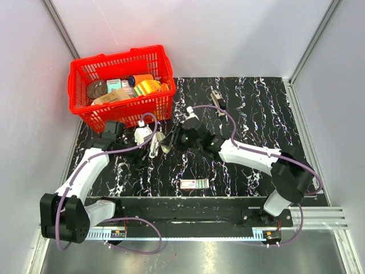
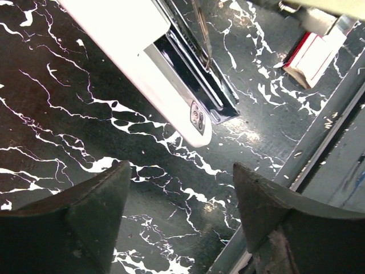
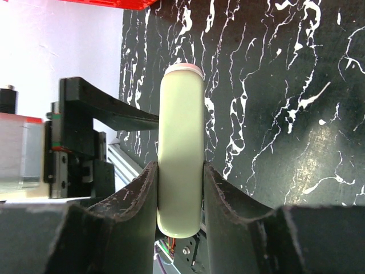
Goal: Unload the staples from the stapler
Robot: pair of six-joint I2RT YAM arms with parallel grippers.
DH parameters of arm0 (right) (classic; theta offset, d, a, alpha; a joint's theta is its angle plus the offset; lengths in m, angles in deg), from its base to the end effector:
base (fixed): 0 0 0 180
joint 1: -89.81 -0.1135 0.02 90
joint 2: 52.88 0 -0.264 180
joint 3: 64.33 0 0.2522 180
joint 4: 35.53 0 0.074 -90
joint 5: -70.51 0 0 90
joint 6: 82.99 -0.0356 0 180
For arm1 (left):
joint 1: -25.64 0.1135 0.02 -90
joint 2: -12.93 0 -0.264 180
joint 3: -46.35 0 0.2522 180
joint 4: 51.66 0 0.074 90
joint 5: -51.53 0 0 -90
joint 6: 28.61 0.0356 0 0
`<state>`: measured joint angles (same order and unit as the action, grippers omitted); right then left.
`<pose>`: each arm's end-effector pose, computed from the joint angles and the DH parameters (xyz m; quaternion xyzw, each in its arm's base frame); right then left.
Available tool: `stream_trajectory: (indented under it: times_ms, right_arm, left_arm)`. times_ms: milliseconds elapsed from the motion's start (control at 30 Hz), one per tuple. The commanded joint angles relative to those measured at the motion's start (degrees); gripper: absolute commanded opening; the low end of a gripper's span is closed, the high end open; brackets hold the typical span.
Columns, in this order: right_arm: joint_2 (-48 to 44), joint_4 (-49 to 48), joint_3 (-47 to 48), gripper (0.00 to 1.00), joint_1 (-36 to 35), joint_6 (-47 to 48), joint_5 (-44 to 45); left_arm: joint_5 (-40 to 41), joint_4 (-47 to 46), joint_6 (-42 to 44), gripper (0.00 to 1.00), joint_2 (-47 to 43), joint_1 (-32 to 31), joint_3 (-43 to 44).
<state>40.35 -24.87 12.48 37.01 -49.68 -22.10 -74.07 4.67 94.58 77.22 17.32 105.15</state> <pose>0.2250 0.2992 0.2559 0.0171 0.8527 0.4373 0.2853 0.2000 -0.0502 0.2365 0.3968 0.8372 -0.2396 0.2902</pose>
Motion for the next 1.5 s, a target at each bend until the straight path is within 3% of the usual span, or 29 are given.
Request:
stream_trajectory:
  times_ms: [0, 333, 500, 733, 1033, 1167, 1233, 1467]
  right_arm:
    - [-2.79, -5.78, 0.32, 0.0, -0.55, -1.23, -0.28]
    - [-2.79, -8.33, -0.91, 0.0, -0.9, -2.9, -1.52]
    - [-2.97, -8.95, -1.61, 0.0, -1.34, -3.43, -1.87]
    - [-2.7, -9.83, -3.1, 0.0, -2.75, -4.13, -2.66]
    - [-0.16, -10.18, -4.24, 0.0, -3.72, -2.12, -4.33]
    - [1.51, -9.56, -4.69, 0.0, -3.81, 2.97, -5.73]
    - [2.65, -8.25, -4.16, 0.0, -3.81, 6.92, -6.61]
    - [4.07, -5.61, -3.9, 0.0, -3.81, 15.72, -7.93]
  left_arm:
    - [-0.71, -5.03, 1.7, 0.73, 0.48, -0.3, -1.0]
    - [-2.46, -7.85, 0.38, 0.78, 1.89, -0.21, -1.27]
    - [-2.46, -9.52, 0.12, 0.76, 2.33, -0.21, -1.7]
    - [-0.88, -12.42, 1.53, 0.42, 3.29, 0.32, -2.76]
    - [2.98, -13.39, 3.9, 0.23, 2.42, 0.41, -4.78]
    - [6.58, -14.35, 5.3, 0.17, 1.36, 0.41, -5.31]
    - [8.43, -16.1, 6.27, 0.08, 1.01, 0.41, -6.27]
    - [13.18, -23.75, 6.8, 0.03, 0.66, 0.41, -11.37]
